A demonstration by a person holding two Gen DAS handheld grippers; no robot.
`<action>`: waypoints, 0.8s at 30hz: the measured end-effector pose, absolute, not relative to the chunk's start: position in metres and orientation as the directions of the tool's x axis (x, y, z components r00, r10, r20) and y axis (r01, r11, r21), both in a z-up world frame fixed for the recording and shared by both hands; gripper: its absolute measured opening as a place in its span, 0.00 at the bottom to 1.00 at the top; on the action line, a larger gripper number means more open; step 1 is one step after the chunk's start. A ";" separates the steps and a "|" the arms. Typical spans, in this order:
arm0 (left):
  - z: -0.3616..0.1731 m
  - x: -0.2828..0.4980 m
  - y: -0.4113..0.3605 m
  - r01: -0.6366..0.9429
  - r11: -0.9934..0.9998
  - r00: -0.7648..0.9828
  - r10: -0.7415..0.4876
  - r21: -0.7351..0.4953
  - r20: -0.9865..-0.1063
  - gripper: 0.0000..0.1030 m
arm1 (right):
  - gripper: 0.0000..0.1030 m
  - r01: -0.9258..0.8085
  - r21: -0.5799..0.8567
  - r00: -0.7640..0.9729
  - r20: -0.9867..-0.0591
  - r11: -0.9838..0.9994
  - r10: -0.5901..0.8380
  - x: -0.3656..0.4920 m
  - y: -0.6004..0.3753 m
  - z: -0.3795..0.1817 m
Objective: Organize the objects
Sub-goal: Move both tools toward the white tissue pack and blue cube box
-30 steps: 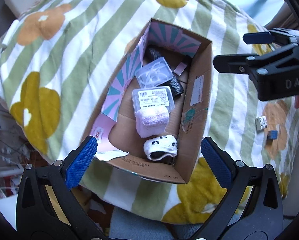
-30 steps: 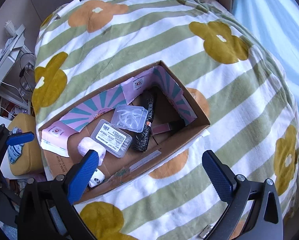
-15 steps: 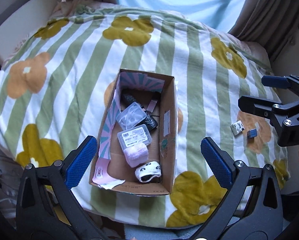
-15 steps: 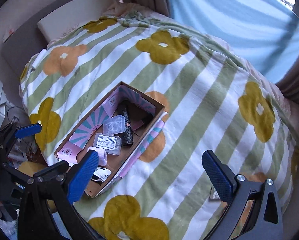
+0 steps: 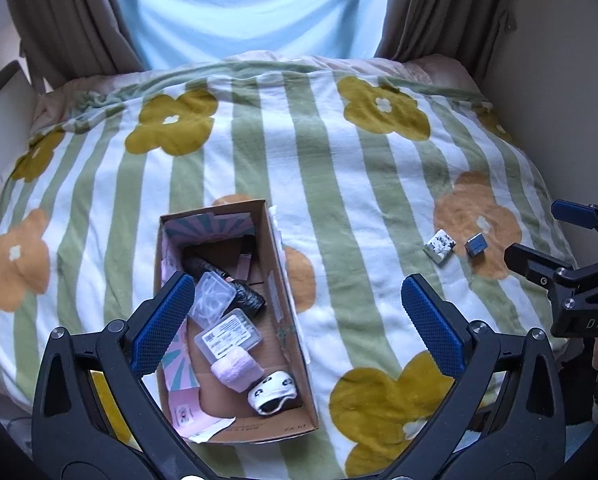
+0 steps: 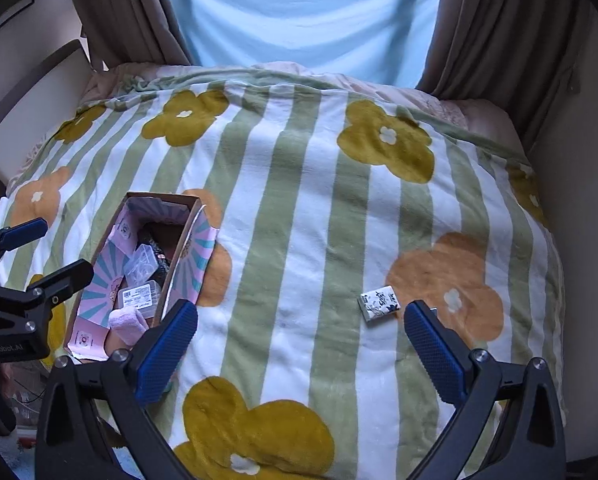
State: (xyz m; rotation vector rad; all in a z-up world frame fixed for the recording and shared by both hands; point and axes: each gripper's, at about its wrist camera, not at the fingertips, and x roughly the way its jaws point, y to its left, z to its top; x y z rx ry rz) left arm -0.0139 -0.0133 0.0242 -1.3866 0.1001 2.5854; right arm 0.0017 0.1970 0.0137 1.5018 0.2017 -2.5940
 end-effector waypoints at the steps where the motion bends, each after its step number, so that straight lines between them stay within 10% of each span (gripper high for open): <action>1: 0.024 -0.015 -0.009 -0.222 -0.974 -0.538 0.153 -0.036 -0.829 1.00 | 0.99 0.179 -0.053 -0.498 -0.866 -0.982 -0.044 0.004 0.198 0.014; 24: -0.008 -0.042 0.101 -0.431 -0.898 -0.461 0.303 -0.087 -0.834 1.00 | 0.99 0.067 -0.057 -0.581 -0.814 -0.996 0.007 0.022 0.293 -0.011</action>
